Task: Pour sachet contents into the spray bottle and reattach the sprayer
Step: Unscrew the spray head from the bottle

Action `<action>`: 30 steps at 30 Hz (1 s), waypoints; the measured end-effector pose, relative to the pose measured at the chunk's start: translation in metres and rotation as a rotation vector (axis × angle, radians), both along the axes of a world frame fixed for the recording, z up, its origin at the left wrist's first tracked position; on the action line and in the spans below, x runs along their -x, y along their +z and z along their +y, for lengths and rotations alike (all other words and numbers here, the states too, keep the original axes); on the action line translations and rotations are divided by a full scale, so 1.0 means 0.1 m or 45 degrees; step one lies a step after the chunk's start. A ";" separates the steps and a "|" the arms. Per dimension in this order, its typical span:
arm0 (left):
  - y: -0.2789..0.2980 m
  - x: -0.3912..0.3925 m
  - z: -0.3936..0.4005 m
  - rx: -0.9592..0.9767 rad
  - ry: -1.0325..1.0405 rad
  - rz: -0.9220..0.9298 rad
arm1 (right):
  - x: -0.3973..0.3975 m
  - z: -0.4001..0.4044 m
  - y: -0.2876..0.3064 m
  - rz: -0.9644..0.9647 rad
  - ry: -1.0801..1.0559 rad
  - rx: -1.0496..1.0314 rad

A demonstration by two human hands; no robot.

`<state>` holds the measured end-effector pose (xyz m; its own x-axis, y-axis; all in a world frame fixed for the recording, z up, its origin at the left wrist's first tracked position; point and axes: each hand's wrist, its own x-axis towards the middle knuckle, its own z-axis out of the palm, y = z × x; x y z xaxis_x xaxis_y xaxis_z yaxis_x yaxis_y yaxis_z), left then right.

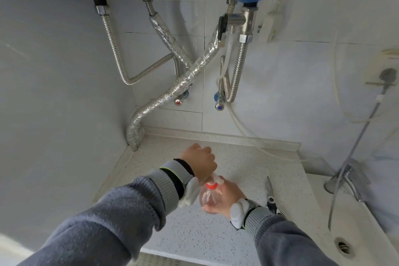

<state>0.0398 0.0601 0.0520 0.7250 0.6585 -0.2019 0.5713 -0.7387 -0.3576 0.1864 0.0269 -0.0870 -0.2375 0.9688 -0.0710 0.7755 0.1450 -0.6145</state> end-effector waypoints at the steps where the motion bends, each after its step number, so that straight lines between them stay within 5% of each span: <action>1: 0.01 -0.02 -0.03 0.065 0.097 -0.034 | 0.00 -0.01 0.00 0.015 -0.007 0.001; 5: -0.05 -0.10 -0.06 0.338 0.555 -0.416 | -0.02 -0.01 -0.02 0.050 -0.048 0.018; 10: -0.14 -0.15 -0.06 0.573 0.805 -0.605 | 0.02 -0.01 -0.03 0.011 -0.048 0.016; 12: -0.10 -0.16 -0.05 0.658 0.799 -0.630 | 0.03 -0.02 -0.05 0.005 -0.061 0.022; 17: 0.12 -0.06 -0.05 0.537 0.377 -0.195 | 0.00 -0.02 -0.10 -0.012 -0.077 0.039; 21: 0.16 -0.02 -0.05 0.483 0.231 -0.060 | 0.00 -0.03 -0.07 0.010 -0.076 0.049; 30: -0.09 -0.15 -0.09 0.377 0.645 -0.538 | -0.01 -0.06 -0.08 0.090 -0.057 0.060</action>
<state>0.0546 0.0510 0.0429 0.4010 0.8954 -0.1937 0.9144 -0.3785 0.1434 0.1878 0.0208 -0.0951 -0.1998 0.9746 -0.1015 0.7352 0.0806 -0.6731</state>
